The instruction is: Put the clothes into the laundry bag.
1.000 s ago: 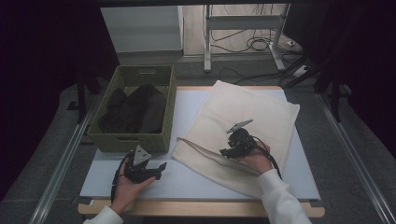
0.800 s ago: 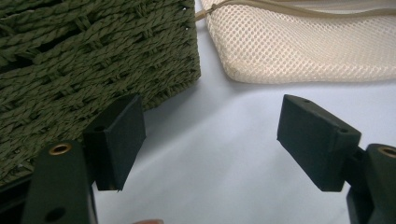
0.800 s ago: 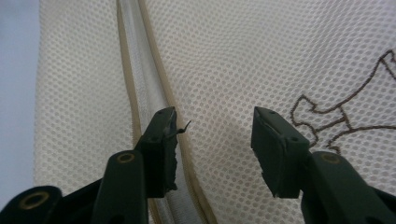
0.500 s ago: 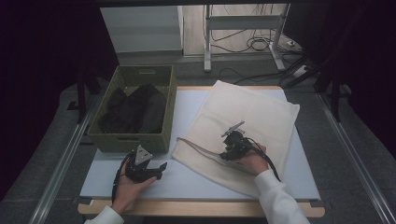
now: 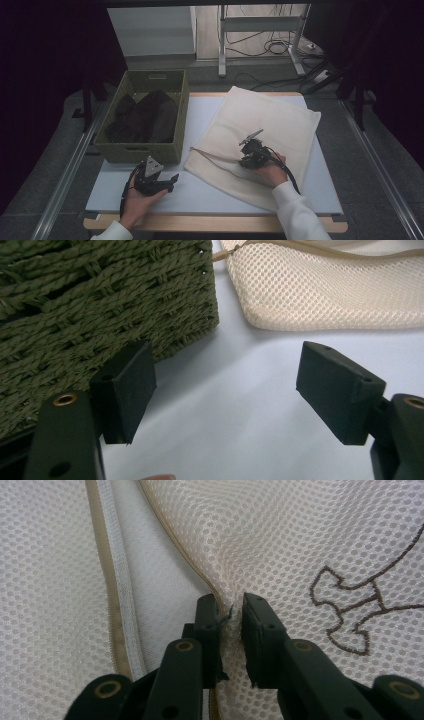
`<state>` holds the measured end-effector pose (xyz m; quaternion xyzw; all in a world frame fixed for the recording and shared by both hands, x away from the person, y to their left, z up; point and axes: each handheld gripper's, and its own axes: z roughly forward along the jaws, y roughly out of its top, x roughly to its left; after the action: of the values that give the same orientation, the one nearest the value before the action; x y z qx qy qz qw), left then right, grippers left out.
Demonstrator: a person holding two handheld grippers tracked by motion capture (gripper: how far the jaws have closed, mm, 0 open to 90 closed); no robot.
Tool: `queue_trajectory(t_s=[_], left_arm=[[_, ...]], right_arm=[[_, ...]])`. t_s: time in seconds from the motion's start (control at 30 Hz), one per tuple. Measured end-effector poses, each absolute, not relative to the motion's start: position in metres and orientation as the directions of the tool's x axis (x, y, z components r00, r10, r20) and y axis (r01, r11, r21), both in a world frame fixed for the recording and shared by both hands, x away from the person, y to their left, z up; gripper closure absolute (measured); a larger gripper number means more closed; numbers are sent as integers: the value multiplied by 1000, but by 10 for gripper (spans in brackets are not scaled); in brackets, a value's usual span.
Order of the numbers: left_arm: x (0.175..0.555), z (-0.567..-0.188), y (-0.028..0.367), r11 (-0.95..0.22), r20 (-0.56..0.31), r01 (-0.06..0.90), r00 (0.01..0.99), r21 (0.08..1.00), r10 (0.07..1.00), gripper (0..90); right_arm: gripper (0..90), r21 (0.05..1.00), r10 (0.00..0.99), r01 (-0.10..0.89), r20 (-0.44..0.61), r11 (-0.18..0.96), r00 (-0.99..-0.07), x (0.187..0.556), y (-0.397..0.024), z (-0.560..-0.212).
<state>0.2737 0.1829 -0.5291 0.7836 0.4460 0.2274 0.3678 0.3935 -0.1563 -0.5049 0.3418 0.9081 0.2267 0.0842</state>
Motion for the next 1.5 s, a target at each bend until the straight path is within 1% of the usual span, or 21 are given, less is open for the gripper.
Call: queue_trajectory(t_s=[0.07,0.4,0.57,0.83,1.2,1.5], left_arm=[[274,-529,183,-334,30,531,500,779,865,237],[274,-529,183,-334,28,531,503,778,864,237],[274,-529,183,-336,29,529,505,779,863,237],[274,-529,184,-333,28,530,503,780,864,237],[274,-529,184,-331,24,535,500,777,865,238],[274,-529,184,-332,30,535,494,777,869,238]], right_arm=[[828,470,663,588,7,658,-748,395,-158,-505],[859,476,658,580,4,661,-753,396,-158,-504],[862,485,658,577,5,657,-753,396,-158,-501],[865,526,656,562,11,638,-755,396,-162,-486],[867,554,651,550,20,625,-759,396,-165,-474],[867,585,647,547,49,599,-761,402,-169,-453]])
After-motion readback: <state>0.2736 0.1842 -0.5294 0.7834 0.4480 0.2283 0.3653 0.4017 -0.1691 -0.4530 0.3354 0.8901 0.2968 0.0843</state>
